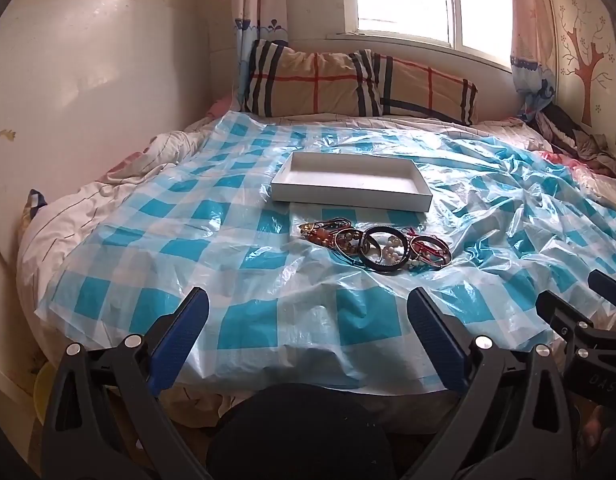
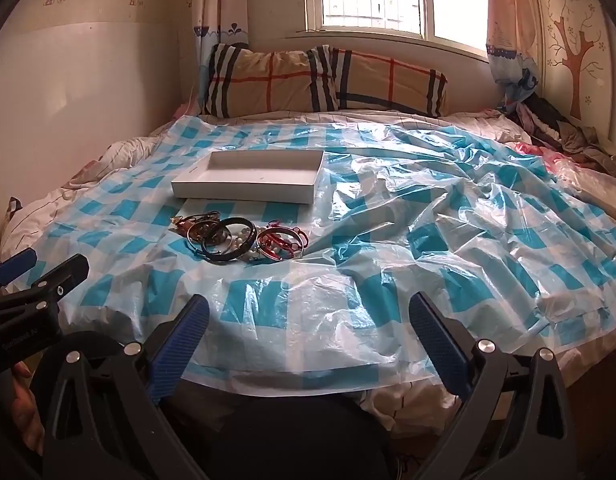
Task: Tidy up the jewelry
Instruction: 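Move both tools toward the bracelet pile beside the white box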
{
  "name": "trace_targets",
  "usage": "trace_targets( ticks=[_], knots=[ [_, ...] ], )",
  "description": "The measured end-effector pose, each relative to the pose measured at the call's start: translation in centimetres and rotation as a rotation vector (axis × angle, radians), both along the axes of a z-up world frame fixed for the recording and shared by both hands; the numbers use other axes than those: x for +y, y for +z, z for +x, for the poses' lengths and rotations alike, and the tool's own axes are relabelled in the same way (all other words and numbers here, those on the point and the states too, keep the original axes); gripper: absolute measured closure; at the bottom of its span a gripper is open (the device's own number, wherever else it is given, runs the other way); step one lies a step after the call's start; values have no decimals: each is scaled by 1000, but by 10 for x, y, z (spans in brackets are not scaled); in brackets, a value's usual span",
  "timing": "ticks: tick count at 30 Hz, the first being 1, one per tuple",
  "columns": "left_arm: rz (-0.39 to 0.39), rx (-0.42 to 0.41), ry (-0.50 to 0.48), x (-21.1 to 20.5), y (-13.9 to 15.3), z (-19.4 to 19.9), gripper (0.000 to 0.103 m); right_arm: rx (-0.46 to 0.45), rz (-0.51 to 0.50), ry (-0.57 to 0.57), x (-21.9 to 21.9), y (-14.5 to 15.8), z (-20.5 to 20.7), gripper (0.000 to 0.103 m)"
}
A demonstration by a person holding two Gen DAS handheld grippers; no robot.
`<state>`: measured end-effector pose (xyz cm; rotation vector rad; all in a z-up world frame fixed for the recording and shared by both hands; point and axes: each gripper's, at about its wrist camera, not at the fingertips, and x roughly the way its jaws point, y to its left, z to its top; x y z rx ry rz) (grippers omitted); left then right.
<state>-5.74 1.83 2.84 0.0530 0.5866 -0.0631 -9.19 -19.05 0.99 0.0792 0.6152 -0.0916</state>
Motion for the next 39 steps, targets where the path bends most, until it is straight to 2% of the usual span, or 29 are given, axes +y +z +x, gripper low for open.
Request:
trace_targets(
  ticks=[14, 20, 32, 35, 39],
  knots=[
    [-6, -2, 4, 2, 2, -4, 7, -33, 12, -5, -4, 7, -7, 7],
    [10, -13, 10, 7, 6, -12, 7, -59, -14, 6, 3, 12, -15, 7],
    [9, -20, 32, 20, 15, -28, 7, -51, 46, 7, 2, 21, -27, 7],
    [10, -30, 34, 22, 20, -32, 7, -44, 21, 10, 3, 22, -28, 7],
    [12, -39, 38, 24, 26, -36, 7, -75, 82, 6, -2, 26, -33, 7]
  ],
)
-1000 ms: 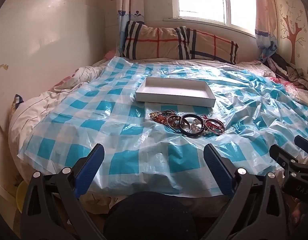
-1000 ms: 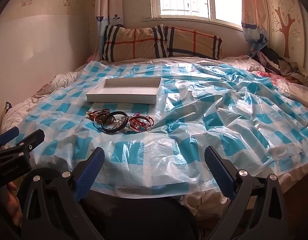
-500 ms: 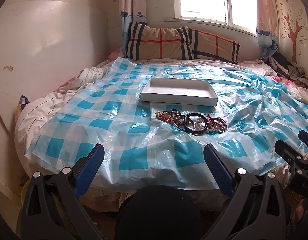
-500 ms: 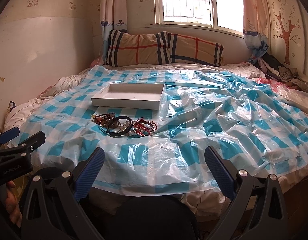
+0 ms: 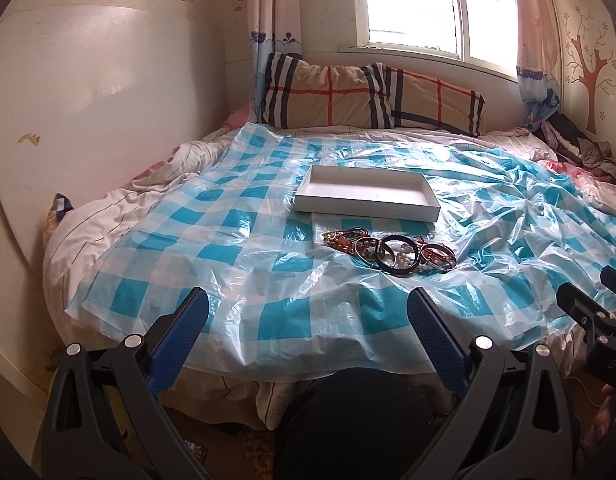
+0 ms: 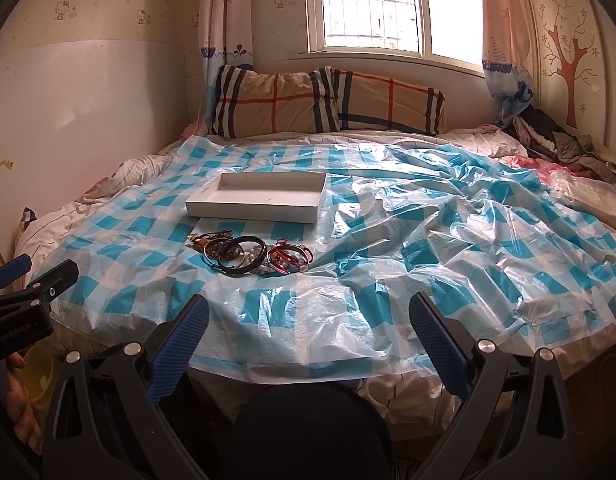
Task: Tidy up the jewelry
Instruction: 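Move both tools toward the bracelet pile beside the white box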
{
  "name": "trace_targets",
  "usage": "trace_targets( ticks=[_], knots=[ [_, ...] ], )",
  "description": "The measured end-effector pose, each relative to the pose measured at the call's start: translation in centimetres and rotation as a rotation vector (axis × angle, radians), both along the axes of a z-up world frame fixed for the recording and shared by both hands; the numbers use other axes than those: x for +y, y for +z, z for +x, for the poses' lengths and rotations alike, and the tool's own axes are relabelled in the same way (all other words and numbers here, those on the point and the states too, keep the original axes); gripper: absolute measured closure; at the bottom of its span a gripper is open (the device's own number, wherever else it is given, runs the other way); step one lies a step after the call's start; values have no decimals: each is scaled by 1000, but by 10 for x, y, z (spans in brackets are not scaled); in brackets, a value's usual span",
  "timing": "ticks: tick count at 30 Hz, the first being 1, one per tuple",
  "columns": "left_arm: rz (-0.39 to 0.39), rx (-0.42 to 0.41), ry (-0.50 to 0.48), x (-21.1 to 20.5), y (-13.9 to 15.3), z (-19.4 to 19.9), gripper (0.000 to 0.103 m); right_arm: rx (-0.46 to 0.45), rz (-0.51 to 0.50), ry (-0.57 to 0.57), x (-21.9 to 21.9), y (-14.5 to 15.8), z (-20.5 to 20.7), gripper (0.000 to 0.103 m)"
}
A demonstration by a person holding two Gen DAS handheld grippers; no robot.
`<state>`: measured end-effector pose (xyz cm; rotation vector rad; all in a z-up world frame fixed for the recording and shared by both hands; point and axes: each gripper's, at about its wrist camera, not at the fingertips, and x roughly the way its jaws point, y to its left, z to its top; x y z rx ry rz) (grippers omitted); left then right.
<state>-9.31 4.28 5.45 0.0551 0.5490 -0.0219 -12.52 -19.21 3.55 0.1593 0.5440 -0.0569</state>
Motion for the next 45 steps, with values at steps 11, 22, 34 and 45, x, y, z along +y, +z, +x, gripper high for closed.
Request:
trace_targets(
  ticks=[11, 22, 34, 45],
  knots=[
    [-1, -4, 3, 2, 3, 0, 7, -11, -56, -2, 2, 4, -3, 7],
    [0, 2, -1, -1, 2, 0, 7, -4, -55, -1, 1, 3, -3, 7],
    [-5, 8, 0, -2, 0, 1, 7, 3, -63, -1, 2, 3, -2, 7],
    [26, 90, 19, -9, -12, 14, 7, 24, -78, -1, 2, 3, 1, 7]
  ],
)
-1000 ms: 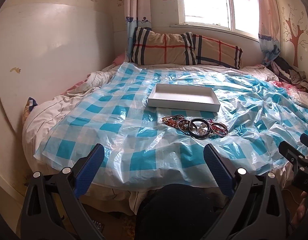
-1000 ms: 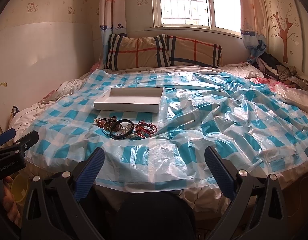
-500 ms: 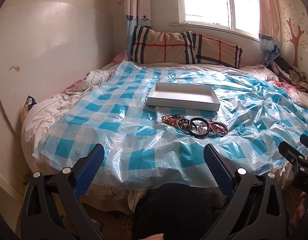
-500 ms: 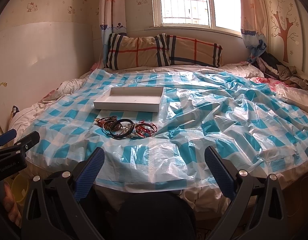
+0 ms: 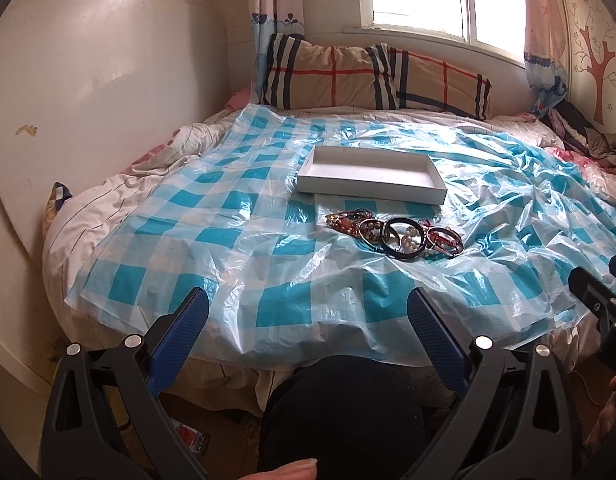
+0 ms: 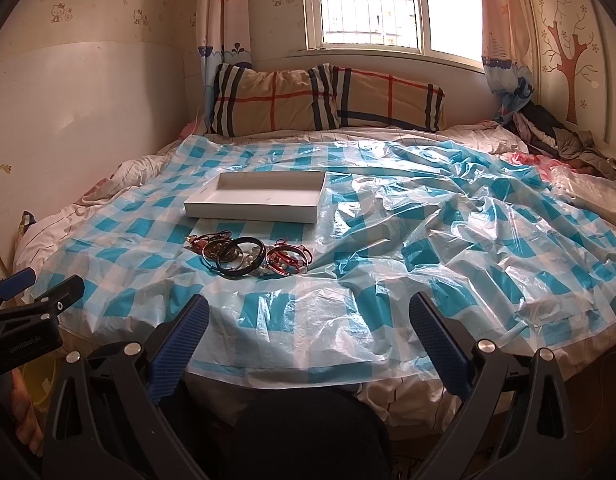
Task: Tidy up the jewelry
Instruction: 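Move both tools toward the bracelet pile beside the white box, then grasp the black braided bracelet with left tool while right tool grasps a silver bangle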
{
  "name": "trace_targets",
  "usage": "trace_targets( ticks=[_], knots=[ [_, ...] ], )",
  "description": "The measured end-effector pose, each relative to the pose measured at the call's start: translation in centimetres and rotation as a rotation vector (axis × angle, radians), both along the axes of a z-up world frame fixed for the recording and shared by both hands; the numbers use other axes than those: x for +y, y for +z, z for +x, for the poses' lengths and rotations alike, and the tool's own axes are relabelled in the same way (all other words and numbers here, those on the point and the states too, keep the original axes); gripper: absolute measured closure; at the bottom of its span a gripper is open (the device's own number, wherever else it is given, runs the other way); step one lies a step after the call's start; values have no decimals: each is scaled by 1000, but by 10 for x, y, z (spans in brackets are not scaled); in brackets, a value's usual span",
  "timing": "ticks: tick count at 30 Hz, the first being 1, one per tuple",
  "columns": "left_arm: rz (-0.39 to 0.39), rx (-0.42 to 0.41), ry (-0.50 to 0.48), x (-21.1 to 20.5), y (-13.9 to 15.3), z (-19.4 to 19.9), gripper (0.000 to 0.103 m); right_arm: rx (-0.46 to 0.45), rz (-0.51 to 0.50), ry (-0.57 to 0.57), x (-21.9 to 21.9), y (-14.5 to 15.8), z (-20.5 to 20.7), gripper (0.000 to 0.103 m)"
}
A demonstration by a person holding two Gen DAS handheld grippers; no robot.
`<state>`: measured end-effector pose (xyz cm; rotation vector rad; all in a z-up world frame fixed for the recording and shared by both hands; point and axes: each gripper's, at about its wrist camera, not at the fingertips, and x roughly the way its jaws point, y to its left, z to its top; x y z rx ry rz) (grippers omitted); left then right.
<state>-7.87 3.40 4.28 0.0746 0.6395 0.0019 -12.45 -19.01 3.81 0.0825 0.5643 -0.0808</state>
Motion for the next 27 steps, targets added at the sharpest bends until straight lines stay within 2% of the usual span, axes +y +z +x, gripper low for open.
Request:
trace_targets(
  ticks=[5, 10, 15, 22, 27],
  knots=[
    [8, 15, -19, -5, -2, 8, 7, 33, -33, 2, -1, 4, 13, 7],
    [3, 33, -43, -13, -2, 27, 7, 109, -57, 20, -3, -3, 52, 7],
    [7, 59, -71, -23, -6, 61, 7, 175, -42, 44, -9, -15, 87, 7],
    [-53, 99, -94, -24, -12, 116, 7, 196, -6, 77, -21, -27, 129, 7],
    [-43, 115, -120, -32, -20, 150, 7, 213, -8, 113, -24, -37, 150, 7]
  ],
)
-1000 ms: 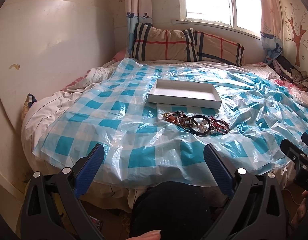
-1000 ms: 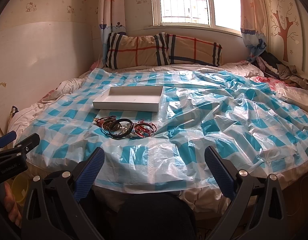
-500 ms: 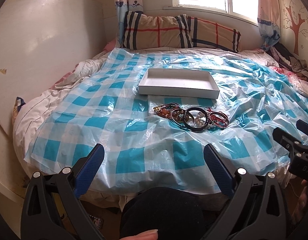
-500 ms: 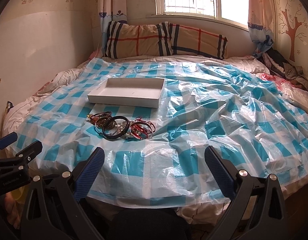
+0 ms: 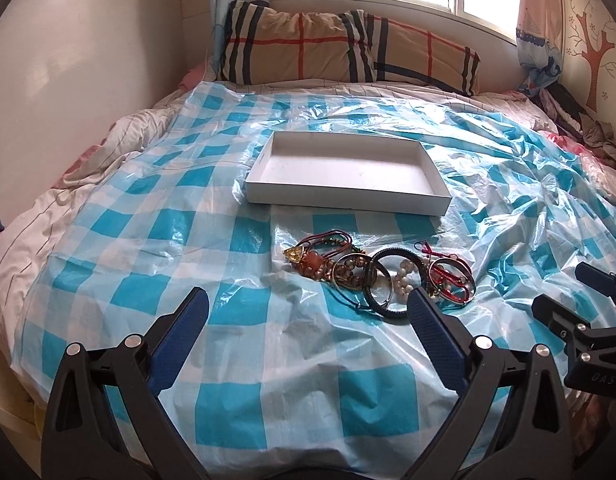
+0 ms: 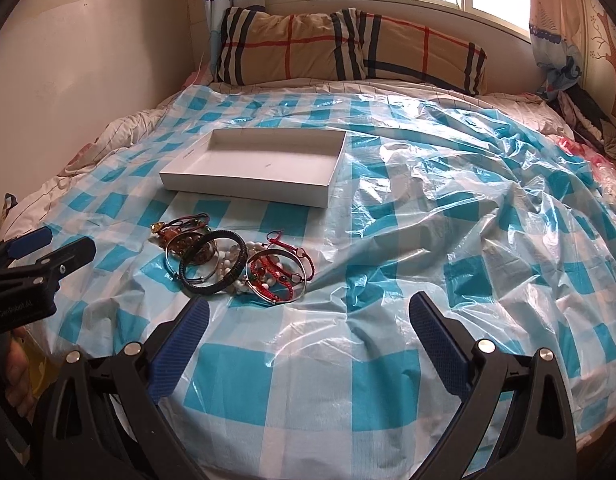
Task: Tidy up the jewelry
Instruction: 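Grasp the black braided bracelet with left tool while right tool grasps a silver bangle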
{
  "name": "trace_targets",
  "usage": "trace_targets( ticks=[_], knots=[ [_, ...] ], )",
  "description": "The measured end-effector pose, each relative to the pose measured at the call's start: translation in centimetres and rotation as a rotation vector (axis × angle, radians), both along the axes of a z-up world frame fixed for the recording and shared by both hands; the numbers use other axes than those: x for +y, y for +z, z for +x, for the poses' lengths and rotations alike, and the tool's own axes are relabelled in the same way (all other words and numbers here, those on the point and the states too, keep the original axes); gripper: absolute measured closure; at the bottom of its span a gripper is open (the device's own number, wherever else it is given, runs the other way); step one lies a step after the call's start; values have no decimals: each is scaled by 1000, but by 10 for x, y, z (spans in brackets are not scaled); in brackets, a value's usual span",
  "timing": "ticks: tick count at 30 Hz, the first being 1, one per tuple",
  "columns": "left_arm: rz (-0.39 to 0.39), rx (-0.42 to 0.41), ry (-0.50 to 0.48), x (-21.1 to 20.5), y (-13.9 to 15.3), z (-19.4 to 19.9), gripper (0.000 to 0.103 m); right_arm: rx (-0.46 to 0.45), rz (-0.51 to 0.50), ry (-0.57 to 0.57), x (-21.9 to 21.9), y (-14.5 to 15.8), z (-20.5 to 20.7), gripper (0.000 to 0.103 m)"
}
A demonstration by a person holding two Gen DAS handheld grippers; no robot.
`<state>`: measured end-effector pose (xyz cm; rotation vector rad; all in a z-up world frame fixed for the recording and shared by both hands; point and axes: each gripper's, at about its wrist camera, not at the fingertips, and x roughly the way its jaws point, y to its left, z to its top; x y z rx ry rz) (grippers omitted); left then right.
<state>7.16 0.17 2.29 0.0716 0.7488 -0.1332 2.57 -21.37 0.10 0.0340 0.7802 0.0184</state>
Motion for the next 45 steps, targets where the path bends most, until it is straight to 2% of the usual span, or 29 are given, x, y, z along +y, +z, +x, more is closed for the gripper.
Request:
trace_targets(
  ticks=[2, 7, 9, 14, 19, 21, 24, 29, 34, 35, 36, 37, 45],
  knots=[
    [-6, 2, -26, -5, -1, 11, 9, 7, -4, 13, -1, -4, 7, 7],
    [-14, 65, -127, -25, -15, 42, 35, 27, 17, 41, -7, -13, 23, 10],
    [-4, 95, -175, -35, -23, 52, 42, 41, 26, 51, -8, -18, 30, 22],
    [29, 174, -258, -56, -49, 74, 56, 87, 67, 73, -13, -34, 44, 35],
    [51, 239, -276, -67, -74, 91, 68, 120, 88, 89, -16, -46, 59, 45],
    [54, 265, -276, -69, -83, 95, 81, 132, 99, 98, -16, -50, 65, 52],
    [43, 280, -265, -67, -88, 99, 95, 153, 106, 110, -14, -56, 71, 58],
    [6, 272, -276, -59, -83, 97, 95, 177, 113, 130, -9, -63, 78, 64],
    [-39, 232, -251, -44, -65, 90, 95, 189, 117, 146, -4, -65, 81, 63],
    [-44, 227, -242, -41, -63, 89, 95, 187, 112, 149, -2, -64, 82, 55],
    [-49, 225, -233, -37, -61, 89, 95, 179, 106, 154, 0, -63, 82, 42],
    [-53, 222, -223, -33, -59, 88, 95, 171, 92, 159, 3, -62, 82, 37],
    [-64, 210, -191, -20, -56, 83, 95, 217, 59, 198, 18, -75, 100, 35]
  ],
)
